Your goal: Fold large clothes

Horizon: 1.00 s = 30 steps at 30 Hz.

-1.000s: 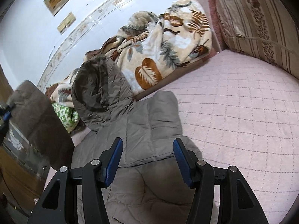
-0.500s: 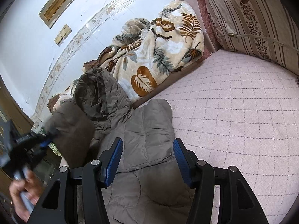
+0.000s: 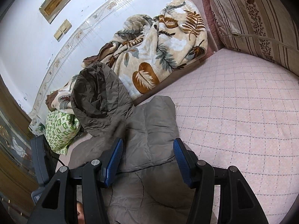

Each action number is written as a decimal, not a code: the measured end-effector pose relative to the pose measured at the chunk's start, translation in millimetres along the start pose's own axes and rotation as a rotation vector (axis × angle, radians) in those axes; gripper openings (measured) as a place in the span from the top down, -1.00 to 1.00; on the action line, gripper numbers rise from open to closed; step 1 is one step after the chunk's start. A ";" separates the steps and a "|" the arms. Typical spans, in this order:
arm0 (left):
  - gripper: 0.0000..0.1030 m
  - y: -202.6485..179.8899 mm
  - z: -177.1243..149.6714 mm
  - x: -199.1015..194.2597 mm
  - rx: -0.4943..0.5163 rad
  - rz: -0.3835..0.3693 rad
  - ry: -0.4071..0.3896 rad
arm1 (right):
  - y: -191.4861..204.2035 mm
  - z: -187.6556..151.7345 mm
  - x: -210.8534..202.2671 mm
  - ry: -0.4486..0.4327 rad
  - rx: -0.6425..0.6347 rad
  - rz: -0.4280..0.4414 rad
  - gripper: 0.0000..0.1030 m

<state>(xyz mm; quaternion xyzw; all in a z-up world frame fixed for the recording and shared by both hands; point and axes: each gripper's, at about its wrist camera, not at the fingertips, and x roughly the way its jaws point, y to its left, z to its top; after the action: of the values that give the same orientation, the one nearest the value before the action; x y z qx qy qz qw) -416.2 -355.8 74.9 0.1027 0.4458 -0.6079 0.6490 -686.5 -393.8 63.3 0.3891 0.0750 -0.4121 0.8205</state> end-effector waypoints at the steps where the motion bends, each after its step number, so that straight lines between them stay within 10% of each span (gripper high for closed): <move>1: -0.07 -1.6 -2.2 0.9 0.001 -0.037 0.019 | 0.5 -0.1 0.7 0.000 -0.001 -0.002 -0.18; 9: -0.08 14.2 5.6 -50.7 0.080 -0.031 -0.039 | 17.1 -0.9 10.1 -0.005 -0.041 -0.016 -0.18; 17: -0.09 140.8 32.5 -94.5 0.040 0.413 -0.042 | 78.0 -17.4 55.5 0.057 -0.269 -0.036 -0.17; 23: -0.10 220.1 23.0 -77.5 -0.109 0.424 0.021 | 88.1 -32.8 99.2 0.155 -0.342 -0.106 -0.17; 30: -0.19 229.2 9.5 -56.2 -0.095 0.408 0.027 | 74.0 -49.7 137.1 0.277 -0.383 -0.214 -0.17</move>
<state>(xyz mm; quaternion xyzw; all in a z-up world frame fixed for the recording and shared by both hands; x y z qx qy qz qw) -202.4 -268.0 26.3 0.1681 0.4524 -0.4409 0.7567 -533.4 -417.3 11.0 0.2694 0.3040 -0.4175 0.8128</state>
